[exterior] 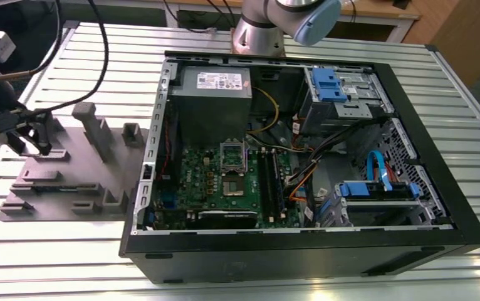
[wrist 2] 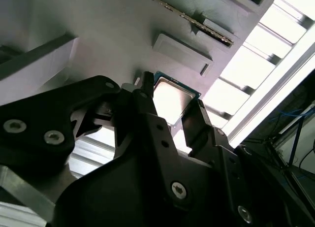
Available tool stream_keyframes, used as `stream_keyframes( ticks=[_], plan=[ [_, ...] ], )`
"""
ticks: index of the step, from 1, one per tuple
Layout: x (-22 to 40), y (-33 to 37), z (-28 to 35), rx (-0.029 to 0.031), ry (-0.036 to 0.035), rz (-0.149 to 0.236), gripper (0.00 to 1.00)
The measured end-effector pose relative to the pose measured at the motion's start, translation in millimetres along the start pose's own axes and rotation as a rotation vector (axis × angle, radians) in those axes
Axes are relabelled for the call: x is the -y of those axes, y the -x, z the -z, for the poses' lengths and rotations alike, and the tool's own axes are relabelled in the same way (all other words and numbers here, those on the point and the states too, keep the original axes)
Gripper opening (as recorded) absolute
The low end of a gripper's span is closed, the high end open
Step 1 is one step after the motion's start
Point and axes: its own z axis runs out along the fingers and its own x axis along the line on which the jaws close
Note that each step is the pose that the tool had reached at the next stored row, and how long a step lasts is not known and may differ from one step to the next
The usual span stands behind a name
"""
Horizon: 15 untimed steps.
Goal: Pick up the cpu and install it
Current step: 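Pick up the cpu and move it towards the insertion slot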
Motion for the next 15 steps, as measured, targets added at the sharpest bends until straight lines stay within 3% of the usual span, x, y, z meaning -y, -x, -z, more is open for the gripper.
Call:
stream_keyframes(
  ticks=[6,15],
  plan=[
    [-1.2,0.3,15.5,0.0,0.0,0.0,0.47],
    [-1.3,0.3,16.6,0.0,-0.0004,0.0,0.47]
  ],
)
